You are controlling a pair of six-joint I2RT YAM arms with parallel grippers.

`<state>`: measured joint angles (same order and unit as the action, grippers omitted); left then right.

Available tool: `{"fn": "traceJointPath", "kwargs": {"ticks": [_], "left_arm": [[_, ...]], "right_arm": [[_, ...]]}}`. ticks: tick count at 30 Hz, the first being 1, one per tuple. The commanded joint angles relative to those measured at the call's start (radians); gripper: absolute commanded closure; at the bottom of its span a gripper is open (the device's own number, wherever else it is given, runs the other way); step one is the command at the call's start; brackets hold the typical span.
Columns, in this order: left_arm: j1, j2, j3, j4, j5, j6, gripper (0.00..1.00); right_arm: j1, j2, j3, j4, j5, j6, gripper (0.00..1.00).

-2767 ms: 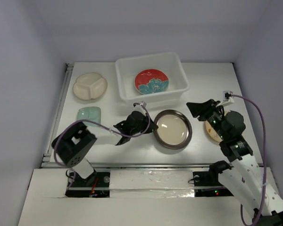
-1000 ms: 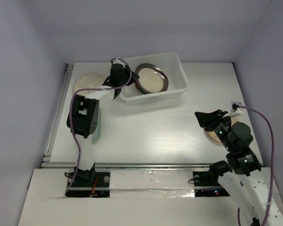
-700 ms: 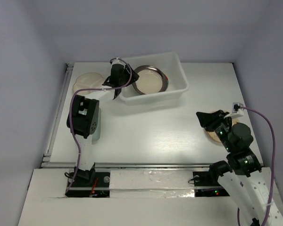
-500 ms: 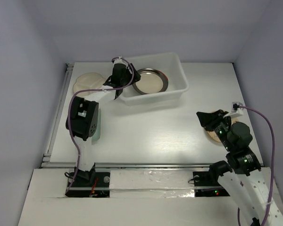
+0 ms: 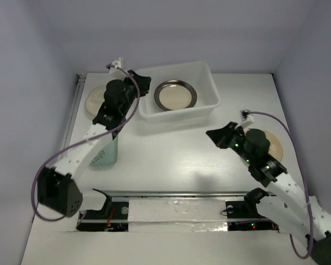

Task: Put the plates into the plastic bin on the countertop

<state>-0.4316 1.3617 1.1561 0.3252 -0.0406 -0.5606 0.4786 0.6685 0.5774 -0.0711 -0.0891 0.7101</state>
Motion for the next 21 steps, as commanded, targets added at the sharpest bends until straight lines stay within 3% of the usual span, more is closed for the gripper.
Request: {"fn": "traceJointPath", "kwargs": {"ticks": [1,6,11,15,16,19,21], "left_arm": [[-0.028,-0.212,-0.099,0.035,-0.011,-0.015,0.98],[-0.062,-0.453,-0.177,-0.131,-0.056,0.03,1.0],[-0.062,-0.69,-0.188,-0.328,-0.143,0.117,1.0],[-0.062,-0.786,-0.18,-0.487,-0.166,0.168,0.82],[-0.062,-0.814,-0.18,-0.509,-0.173,0.177,0.8],[-0.062,-0.872,-0.202,-0.546,-0.186,0.202,0.74],[-0.062,-0.898,-0.226,-0.543,-0.183,0.208,0.71]], "right_arm": [[0.213,0.186,0.067,0.186,0.118,0.018,1.0],[0.429,0.524,0.241,0.31,0.215,0.048,1.0],[0.595,0.848,0.487,0.31,0.305,0.049,0.98],[0.643,1.089,0.689,0.283,0.325,0.058,0.75],[0.658,1.168,0.757,0.268,0.331,0.064,0.65],[0.667,1.297,0.835,0.24,0.325,0.086,0.49],[0.676,1.351,0.907,0.228,0.319,0.095,0.44]]}}
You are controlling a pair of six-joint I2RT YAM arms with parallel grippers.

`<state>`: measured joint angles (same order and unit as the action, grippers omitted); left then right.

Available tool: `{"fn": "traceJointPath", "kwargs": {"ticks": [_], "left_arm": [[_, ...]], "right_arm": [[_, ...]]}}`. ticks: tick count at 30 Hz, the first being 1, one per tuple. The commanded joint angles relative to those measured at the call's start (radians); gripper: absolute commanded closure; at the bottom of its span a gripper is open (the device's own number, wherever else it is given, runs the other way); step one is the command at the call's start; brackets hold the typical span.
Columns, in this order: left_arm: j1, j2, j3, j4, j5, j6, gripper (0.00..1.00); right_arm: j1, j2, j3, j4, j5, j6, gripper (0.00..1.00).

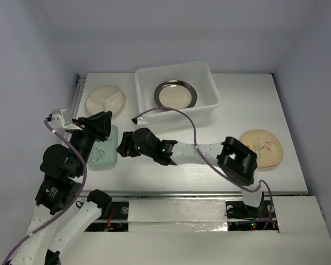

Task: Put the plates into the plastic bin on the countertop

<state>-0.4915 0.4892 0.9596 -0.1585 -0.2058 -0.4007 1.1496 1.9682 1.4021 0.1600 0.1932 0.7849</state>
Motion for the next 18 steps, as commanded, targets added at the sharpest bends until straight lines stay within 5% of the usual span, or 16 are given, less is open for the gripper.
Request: {"fn": "traceJointPath", "kwargs": {"ticks": [1,9,18], "left_arm": [[-0.002,-0.049,-0.038,-0.056,-0.017,0.054,0.71],[-0.002,-0.103,-0.108,-0.026,0.009,0.082,0.65],[-0.002,-0.159,-0.159,0.005,0.019,0.088,0.65]], "right_arm": [[0.006,0.082,0.11,-0.029,0.028,0.02,0.41],[0.006,0.34,0.373,-0.178,0.022,0.033,0.42],[0.006,0.481,0.518,-0.237,-0.018,0.083,0.54]]}}
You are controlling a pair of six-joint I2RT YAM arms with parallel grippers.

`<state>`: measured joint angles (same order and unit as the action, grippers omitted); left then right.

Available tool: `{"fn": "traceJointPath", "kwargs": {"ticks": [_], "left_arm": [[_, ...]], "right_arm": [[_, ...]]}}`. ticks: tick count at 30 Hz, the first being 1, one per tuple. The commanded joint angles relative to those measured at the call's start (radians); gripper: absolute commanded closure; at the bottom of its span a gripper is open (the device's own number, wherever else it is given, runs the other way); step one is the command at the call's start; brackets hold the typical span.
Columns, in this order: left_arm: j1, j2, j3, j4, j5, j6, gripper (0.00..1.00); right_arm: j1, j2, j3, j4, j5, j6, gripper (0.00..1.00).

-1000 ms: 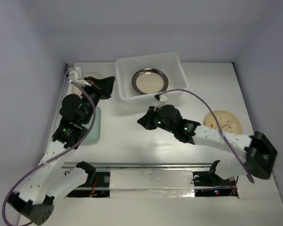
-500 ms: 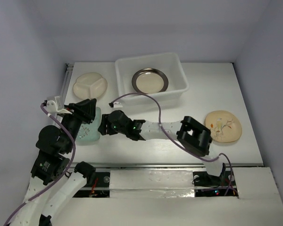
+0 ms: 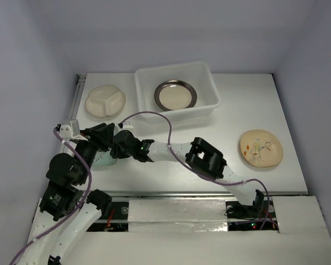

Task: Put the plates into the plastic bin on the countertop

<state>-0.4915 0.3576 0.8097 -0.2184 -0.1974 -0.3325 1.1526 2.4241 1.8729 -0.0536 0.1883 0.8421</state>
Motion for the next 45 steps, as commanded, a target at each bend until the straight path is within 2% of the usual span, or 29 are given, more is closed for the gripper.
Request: {"fn": "traceJointPath", "kwargs": {"ticks": [1,3,5,6,7,11,15,23,30,36,45], "left_arm": [[-0.002,-0.037,-0.015,0.07,0.009,0.018,0.65],[-0.002,-0.043,-0.032,0.079,0.001,0.02,0.65],[-0.002,-0.051,-0.046,0.08,-0.011,0.021,0.64],[-0.002,-0.052,-0.049,0.08,-0.017,0.023,0.65],[-0.002,-0.058,-0.052,0.08,-0.023,0.024,0.64],[-0.002,-0.088,-0.067,0.086,-0.059,0.024,0.65],[0.008,-0.129,-0.07,0.097,-0.102,0.015,0.64],[0.018,-0.197,-0.083,0.097,-0.16,-0.01,0.59],[0.018,-0.174,-0.086,0.091,-0.139,-0.019,0.59],[0.018,-0.149,-0.095,0.073,-0.114,-0.014,0.58],[0.018,-0.08,-0.093,0.071,-0.056,0.001,0.57]], "right_arm": [[0.002,0.039,0.049,-0.014,-0.021,0.035,0.58],[0.002,0.052,0.048,-0.006,-0.024,0.044,0.66],[0.002,0.046,0.022,0.029,-0.024,0.071,0.88],[0.002,0.035,-0.027,0.043,-0.024,0.08,0.96],[0.002,0.021,-0.056,0.107,-0.018,0.1,1.0],[0.012,-0.106,-0.246,0.271,0.009,0.12,1.0],[0.022,-0.323,-0.43,0.372,0.095,0.068,1.0],[0.022,-0.735,-0.662,0.403,0.246,-0.015,1.0],[-0.108,-0.994,-0.776,0.365,0.244,-0.061,1.0],[-0.368,-1.014,-0.732,0.302,0.131,-0.095,1.0],[-0.586,-0.751,-0.465,0.175,0.034,-0.129,1.0]]}}
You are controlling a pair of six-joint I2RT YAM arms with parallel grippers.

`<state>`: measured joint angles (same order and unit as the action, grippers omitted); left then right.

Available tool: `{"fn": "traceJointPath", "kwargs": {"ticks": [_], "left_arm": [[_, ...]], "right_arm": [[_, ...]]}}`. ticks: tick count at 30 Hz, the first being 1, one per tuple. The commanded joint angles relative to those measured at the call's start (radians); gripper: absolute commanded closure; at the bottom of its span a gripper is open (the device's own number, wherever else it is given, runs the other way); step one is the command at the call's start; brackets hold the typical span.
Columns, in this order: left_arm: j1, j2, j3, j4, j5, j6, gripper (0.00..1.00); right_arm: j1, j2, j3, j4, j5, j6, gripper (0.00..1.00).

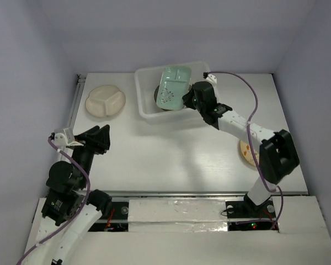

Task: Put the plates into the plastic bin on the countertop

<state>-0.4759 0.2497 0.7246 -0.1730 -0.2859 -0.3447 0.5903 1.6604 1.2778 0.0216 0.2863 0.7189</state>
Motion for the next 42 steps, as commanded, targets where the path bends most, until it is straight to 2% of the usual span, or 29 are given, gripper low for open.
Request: {"fn": "traceJointPath", "kwargs": {"ticks": [1,7,14,15,19,20,23,29,33,34,36,37,38,39,40,41,42], "left_arm": [[0.002,0.031,-0.008,0.026,0.037,0.015,0.57],[0.002,0.053,-0.008,0.027,0.067,0.021,0.57],[0.011,0.103,-0.007,0.029,0.114,0.024,0.56],[0.011,0.109,-0.007,0.03,0.122,0.026,0.57],[0.011,0.143,-0.005,0.033,0.152,0.019,0.56],[0.011,0.149,-0.004,0.033,0.166,0.016,0.57],[0.011,0.178,-0.001,0.036,0.203,0.004,0.57],[0.011,0.227,0.013,0.053,0.258,-0.022,0.6],[0.011,0.273,-0.008,0.113,0.346,-0.077,0.66],[0.0,0.287,-0.016,0.13,0.359,-0.089,0.7],[-0.015,0.33,-0.033,0.162,0.387,-0.112,0.75],[-0.03,0.344,-0.039,0.167,0.386,-0.14,0.8],[-0.093,0.368,-0.05,0.199,0.349,-0.155,0.83],[-0.137,0.382,-0.071,0.245,0.315,-0.168,0.86],[-0.188,0.401,-0.079,0.266,0.279,-0.18,0.93],[-0.289,0.495,-0.085,0.303,0.196,-0.203,1.0],[-0.387,0.541,-0.077,0.34,0.126,-0.209,1.0]], "right_arm": [[-0.053,0.039,0.155,0.071,-0.071,-0.009,1.0],[-0.087,0.248,0.354,-0.07,-0.108,-0.039,1.0],[-0.106,0.334,0.403,-0.104,-0.122,-0.021,1.0],[-0.106,0.338,0.403,-0.107,-0.124,-0.021,0.97],[-0.106,0.348,0.39,-0.12,-0.115,-0.021,0.78],[-0.106,0.338,0.381,-0.118,-0.108,-0.019,0.63],[-0.106,0.299,0.345,-0.107,-0.092,-0.024,0.41],[-0.106,0.161,0.256,-0.084,-0.055,-0.07,0.28],[-0.106,0.006,0.164,-0.052,-0.047,-0.104,0.27],[-0.106,-0.07,0.141,-0.039,-0.044,-0.11,0.29],[-0.106,-0.157,0.069,-0.032,-0.042,-0.133,0.49],[-0.106,-0.201,0.043,-0.032,-0.041,-0.141,0.65],[-0.106,-0.299,0.019,-0.032,-0.036,-0.159,0.93],[-0.106,-0.351,-0.035,-0.032,-0.027,-0.167,0.99],[-0.106,-0.404,-0.061,-0.032,-0.022,-0.174,1.0],[-0.106,-0.516,-0.114,-0.04,-0.015,-0.185,1.0],[-0.106,-0.633,-0.139,-0.045,-0.007,-0.187,1.0]]}}
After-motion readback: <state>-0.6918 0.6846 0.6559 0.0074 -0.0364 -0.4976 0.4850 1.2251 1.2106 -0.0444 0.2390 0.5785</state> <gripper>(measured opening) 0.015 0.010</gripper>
